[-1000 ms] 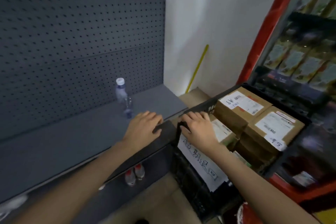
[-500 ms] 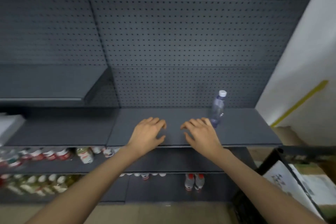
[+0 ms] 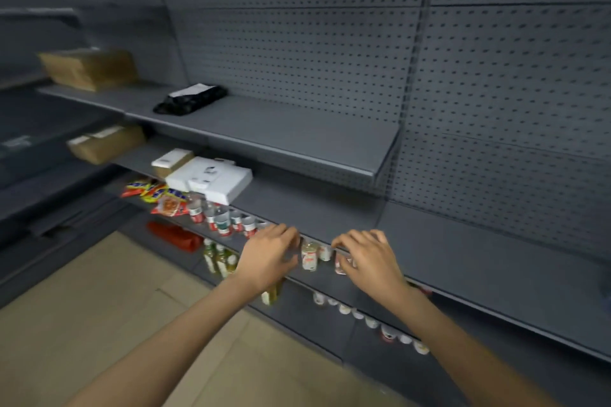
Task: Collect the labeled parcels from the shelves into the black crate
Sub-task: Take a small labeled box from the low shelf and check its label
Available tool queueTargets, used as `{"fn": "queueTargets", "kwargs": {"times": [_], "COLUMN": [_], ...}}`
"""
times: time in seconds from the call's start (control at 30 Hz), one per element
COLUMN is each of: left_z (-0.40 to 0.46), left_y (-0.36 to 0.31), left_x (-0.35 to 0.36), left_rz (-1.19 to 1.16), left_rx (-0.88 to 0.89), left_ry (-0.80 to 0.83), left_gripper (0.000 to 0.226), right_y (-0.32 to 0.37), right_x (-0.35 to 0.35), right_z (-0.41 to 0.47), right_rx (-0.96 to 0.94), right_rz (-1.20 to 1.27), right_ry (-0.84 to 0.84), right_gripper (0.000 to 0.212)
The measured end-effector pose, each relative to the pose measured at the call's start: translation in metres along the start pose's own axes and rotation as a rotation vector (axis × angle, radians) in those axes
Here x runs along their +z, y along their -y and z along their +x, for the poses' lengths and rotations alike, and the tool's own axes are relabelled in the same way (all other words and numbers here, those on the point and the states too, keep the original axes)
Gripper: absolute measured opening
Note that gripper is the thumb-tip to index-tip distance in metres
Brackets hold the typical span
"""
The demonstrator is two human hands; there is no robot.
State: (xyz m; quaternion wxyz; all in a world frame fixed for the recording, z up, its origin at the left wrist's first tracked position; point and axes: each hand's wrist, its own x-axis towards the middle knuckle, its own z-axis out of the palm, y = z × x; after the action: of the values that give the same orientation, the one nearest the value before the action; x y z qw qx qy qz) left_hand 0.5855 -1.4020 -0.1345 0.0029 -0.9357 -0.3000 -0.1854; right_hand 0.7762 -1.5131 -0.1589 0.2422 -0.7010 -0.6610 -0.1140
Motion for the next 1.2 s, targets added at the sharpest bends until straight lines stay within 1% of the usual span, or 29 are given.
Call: {"fn": "queueTargets", "kwargs": {"times": [0.13,0.2,0.27,0.33,0.43,0.57,0.7,0.8,0.97,1.2], "left_z": [-0.043,-0.065,-0.084,-0.098,-0.109,-0.114,-0.112,-0.105,-0.091,-0.083], "left_y": [0.067,0.095,0.121,0.147,0.182,0.22,0.268,0.311,0.385,0.472], "left_x": [-0.014,-0.024,-0.032,-0.039,-0.05,-0.058,-0.055,-0.055,-0.06,-0.05], "left_rz": [-0.034,-0.049,0.004,0.073,0.113,0.08,0.097,0.092,0.096,0.084], "left_rx": [-0.159,-0.238,-0.279,-0.3,-0.371,-0.48,-0.55,-0.608,-0.694,-0.795], "left_ry": [0.011,-0.006,-0.028,-0.009,0.009,-0.052,-0.048,-0.08,-0.097,-0.102], "left_gripper": [0.023,0.023,0.017,0.021,0.021,0.018,0.019,0.018,0.015,0.016], "right_y": [0.062,0.09,0.114,0.136,0.163,0.191,0.218,0.238,0.27,0.32], "right_x": [0.034,0.049,0.063,0.076,0.096,0.127,0.163,0.193,0.243,0.314], "right_z": [0.046,0.066,0.084,0.1,0.124,0.163,0.211,0.255,0.329,0.399], "right_rx": [-0.081,-0.122,-0.165,-0.206,-0.272,-0.351,-0.409,-0.448,-0.471,-0.556], "right_rz": [0.067,0.116,0.156,0.186,0.229,0.241,0.265,0.279,0.322,0.332], "right_ry": [0.064,0.099,0.139,0.18,0.198,0.243,0.286,0.309,0.346,0.397], "right_gripper": [0.019,0.014,0.016,0.018,0.018,0.019,0.019,0.019,0.02,0.021]}}
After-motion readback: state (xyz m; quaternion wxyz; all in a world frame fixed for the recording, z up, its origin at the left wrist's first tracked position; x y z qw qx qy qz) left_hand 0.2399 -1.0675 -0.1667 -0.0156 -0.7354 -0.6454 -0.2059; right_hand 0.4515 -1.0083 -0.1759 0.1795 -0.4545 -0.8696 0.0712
